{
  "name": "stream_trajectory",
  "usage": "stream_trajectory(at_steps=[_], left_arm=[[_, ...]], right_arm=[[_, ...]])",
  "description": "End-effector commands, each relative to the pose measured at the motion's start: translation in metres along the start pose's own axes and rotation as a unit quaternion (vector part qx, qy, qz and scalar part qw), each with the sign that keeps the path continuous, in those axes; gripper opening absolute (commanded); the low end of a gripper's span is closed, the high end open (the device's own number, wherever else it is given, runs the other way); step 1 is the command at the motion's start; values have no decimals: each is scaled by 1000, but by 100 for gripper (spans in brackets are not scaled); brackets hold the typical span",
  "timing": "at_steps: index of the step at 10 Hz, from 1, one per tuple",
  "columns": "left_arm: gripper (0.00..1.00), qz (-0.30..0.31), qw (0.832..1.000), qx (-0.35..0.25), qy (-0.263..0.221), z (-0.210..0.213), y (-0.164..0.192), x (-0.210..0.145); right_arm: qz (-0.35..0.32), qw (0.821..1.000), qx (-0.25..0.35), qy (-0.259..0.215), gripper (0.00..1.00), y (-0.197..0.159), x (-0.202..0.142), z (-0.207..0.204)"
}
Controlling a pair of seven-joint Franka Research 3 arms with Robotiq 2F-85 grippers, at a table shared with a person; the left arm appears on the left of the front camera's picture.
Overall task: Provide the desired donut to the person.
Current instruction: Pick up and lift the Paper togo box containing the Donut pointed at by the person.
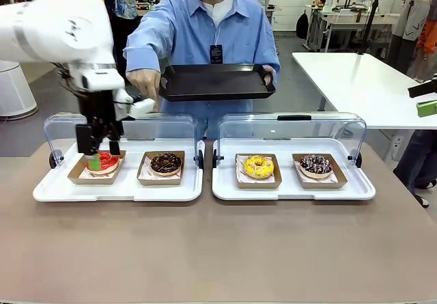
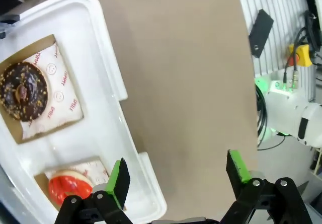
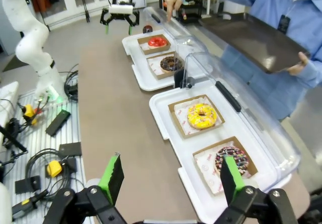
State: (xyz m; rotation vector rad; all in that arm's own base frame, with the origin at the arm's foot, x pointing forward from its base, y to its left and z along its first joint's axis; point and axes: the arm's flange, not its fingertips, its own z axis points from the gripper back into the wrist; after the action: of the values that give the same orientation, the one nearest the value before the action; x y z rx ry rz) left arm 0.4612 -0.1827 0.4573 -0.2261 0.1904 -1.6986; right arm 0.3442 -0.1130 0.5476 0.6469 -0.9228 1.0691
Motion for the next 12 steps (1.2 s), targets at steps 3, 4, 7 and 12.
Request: stream_trajectory(at_steps=[3, 4, 7, 12], left_arm=[[100, 53, 994, 96, 25, -31, 19, 16], [100, 54, 990, 123, 34, -37, 18, 17], [100, 23, 992, 114, 42, -53, 16, 17], [100, 40, 992, 121, 20, -41, 27, 17]], right_arm=[[4, 1000, 3, -6, 100, -1, 0, -1], [4, 1000, 3, -6, 100, -1, 0, -1], [4, 1000, 3, -6, 100, -1, 0, -1], [4, 1000, 3, -6, 100, -1, 0, -1]])
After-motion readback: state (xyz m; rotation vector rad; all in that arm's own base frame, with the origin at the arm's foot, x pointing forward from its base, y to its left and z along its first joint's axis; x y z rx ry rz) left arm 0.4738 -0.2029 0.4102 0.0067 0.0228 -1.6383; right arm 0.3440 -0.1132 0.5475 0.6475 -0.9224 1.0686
